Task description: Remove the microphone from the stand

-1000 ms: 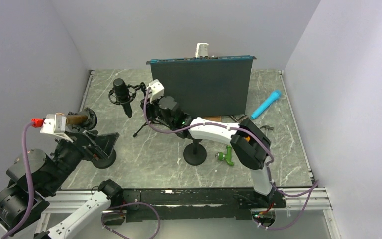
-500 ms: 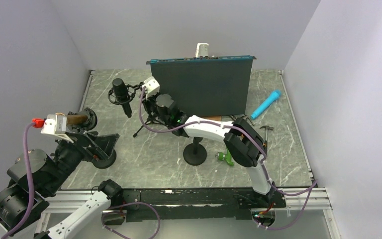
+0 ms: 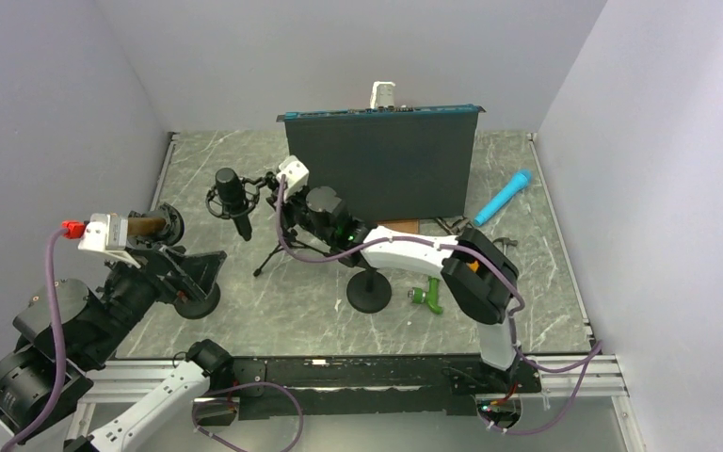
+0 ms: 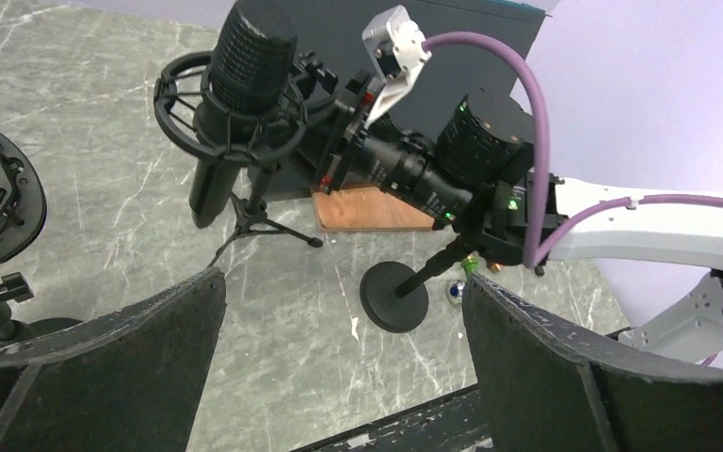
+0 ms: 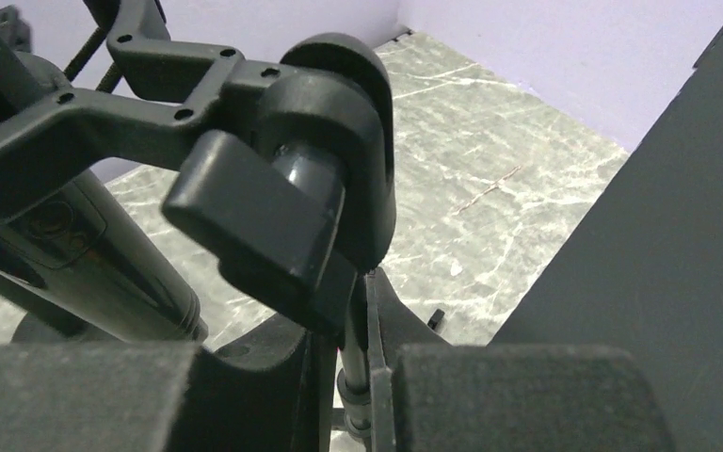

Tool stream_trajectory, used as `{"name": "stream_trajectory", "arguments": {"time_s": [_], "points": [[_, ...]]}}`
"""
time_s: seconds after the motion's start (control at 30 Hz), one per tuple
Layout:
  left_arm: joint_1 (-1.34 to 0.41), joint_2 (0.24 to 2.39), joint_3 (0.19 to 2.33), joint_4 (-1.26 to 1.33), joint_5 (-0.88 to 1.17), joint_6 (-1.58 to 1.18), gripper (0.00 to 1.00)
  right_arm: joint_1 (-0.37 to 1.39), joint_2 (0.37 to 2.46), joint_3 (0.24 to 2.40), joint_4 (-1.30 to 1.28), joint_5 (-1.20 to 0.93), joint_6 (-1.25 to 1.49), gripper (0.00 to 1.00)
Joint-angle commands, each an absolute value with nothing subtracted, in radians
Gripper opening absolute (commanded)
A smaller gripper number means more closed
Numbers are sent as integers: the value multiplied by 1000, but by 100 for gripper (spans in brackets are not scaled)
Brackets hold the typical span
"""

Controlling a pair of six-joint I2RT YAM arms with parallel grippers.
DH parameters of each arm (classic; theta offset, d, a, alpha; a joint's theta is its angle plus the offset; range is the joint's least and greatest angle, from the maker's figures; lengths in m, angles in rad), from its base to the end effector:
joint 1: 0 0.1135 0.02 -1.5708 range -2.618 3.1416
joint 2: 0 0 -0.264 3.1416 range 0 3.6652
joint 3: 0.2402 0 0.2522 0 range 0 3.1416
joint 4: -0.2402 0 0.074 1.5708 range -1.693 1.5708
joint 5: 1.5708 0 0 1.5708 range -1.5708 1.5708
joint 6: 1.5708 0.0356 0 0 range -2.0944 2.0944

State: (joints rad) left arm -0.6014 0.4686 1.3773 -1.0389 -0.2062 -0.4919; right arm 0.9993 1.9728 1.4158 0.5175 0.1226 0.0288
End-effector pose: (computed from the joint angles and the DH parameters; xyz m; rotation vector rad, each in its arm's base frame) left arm 0.0005 0.0085 0.4487 -0.0623 1.7387 -0.6373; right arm 0.2591 0.3948 0.2736 -0.6843 1.5067 0.6925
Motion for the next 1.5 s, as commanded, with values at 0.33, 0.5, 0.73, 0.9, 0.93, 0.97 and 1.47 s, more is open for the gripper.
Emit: {"name": "stream_trajectory", "arguments": {"time_s": [0.33, 0.5, 0.73, 0.9, 0.93, 0.97, 1.47], "points": [[-597, 574, 1405, -987, -147, -440, 97, 1136, 1706, 1126, 463, 157, 149, 0], [-598, 657, 1442, -1006, -167, -379, 92, 1141, 1657, 1042, 468, 165, 186, 0], [-598, 710, 1417, -955, -115, -332, 88, 1139, 1656, 1052, 435, 160, 180, 0], [-598, 721, 1378, -936, -129, -313, 87, 1140, 1662, 1058, 427, 139, 189, 0], [-598, 725, 1372, -935, -143, -307, 86, 1140, 1664, 1059, 428, 134, 191, 0], [-598, 731, 1368, -939, -153, -301, 84, 1141, 1666, 1061, 427, 129, 193, 0], [-598, 783, 1389, -920, -126, -216, 28, 1158, 1700, 1101, 382, 137, 178, 1]]}}
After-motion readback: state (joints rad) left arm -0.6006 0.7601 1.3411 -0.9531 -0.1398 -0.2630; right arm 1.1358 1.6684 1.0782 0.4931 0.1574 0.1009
